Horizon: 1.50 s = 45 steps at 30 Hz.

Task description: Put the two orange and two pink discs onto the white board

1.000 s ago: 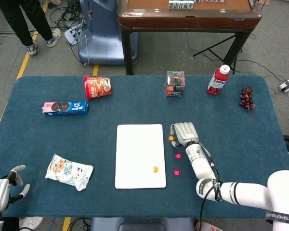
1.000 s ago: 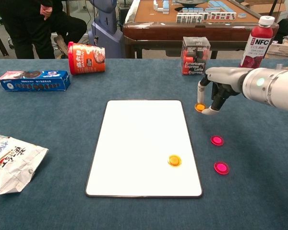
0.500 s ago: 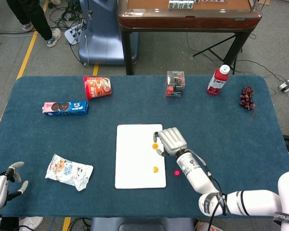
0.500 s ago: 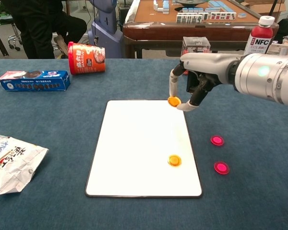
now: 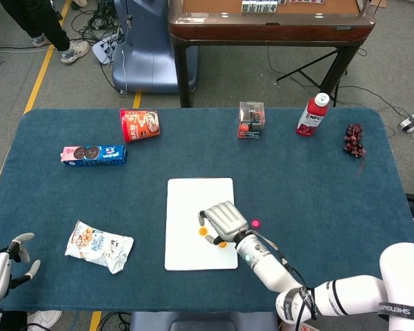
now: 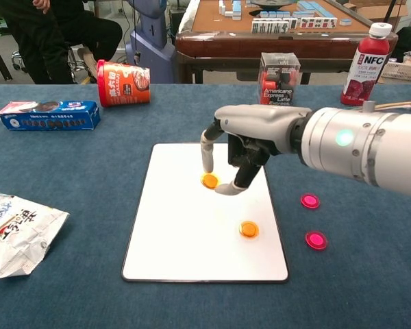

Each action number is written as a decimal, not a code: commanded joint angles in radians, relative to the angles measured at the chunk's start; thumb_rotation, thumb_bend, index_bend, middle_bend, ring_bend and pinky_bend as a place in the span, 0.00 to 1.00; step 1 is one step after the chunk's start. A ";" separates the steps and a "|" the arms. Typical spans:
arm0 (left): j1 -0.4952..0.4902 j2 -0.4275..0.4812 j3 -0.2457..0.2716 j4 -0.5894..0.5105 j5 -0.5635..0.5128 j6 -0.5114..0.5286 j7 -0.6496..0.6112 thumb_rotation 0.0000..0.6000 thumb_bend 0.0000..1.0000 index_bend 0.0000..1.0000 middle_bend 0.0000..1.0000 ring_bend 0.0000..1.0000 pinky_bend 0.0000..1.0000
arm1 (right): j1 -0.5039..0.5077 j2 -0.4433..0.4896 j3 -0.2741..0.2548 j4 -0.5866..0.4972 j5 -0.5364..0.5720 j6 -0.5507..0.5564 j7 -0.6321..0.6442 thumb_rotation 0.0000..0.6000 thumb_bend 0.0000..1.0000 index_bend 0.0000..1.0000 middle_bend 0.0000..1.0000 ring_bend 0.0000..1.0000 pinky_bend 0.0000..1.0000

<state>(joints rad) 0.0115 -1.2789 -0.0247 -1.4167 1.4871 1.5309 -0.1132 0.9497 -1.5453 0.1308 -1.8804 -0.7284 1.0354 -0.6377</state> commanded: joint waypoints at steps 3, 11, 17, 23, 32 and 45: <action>0.002 -0.001 0.003 0.001 0.002 0.001 -0.002 1.00 0.31 0.34 0.62 0.56 0.75 | 0.003 -0.013 -0.022 -0.001 -0.003 0.002 -0.017 1.00 0.26 0.53 1.00 1.00 1.00; 0.001 -0.009 0.005 0.003 0.004 0.000 -0.002 1.00 0.31 0.34 0.62 0.56 0.75 | 0.016 -0.049 -0.047 0.035 0.023 -0.007 -0.046 1.00 0.26 0.53 1.00 1.00 1.00; 0.004 -0.009 0.010 0.005 0.006 0.000 -0.002 1.00 0.31 0.34 0.62 0.56 0.75 | 0.026 -0.081 -0.053 0.064 0.043 -0.014 -0.061 1.00 0.26 0.53 1.00 1.00 1.00; 0.005 -0.006 0.010 0.005 0.005 0.002 -0.004 1.00 0.31 0.34 0.62 0.56 0.75 | 0.037 -0.097 -0.054 0.077 0.065 -0.017 -0.076 1.00 0.25 0.52 1.00 1.00 1.00; 0.007 -0.010 0.010 0.008 0.003 0.002 -0.010 1.00 0.31 0.34 0.62 0.56 0.75 | 0.045 -0.109 -0.055 0.080 0.078 -0.015 -0.086 1.00 0.11 0.41 1.00 1.00 1.00; 0.011 -0.014 0.012 0.014 0.003 0.003 -0.012 1.00 0.31 0.34 0.62 0.56 0.75 | 0.004 -0.038 -0.069 0.038 0.045 0.026 -0.049 1.00 0.09 0.39 1.00 1.00 1.00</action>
<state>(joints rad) 0.0230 -1.2929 -0.0126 -1.4026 1.4902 1.5343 -0.1252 0.9654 -1.6006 0.0712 -1.8289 -0.6739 1.0518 -0.6931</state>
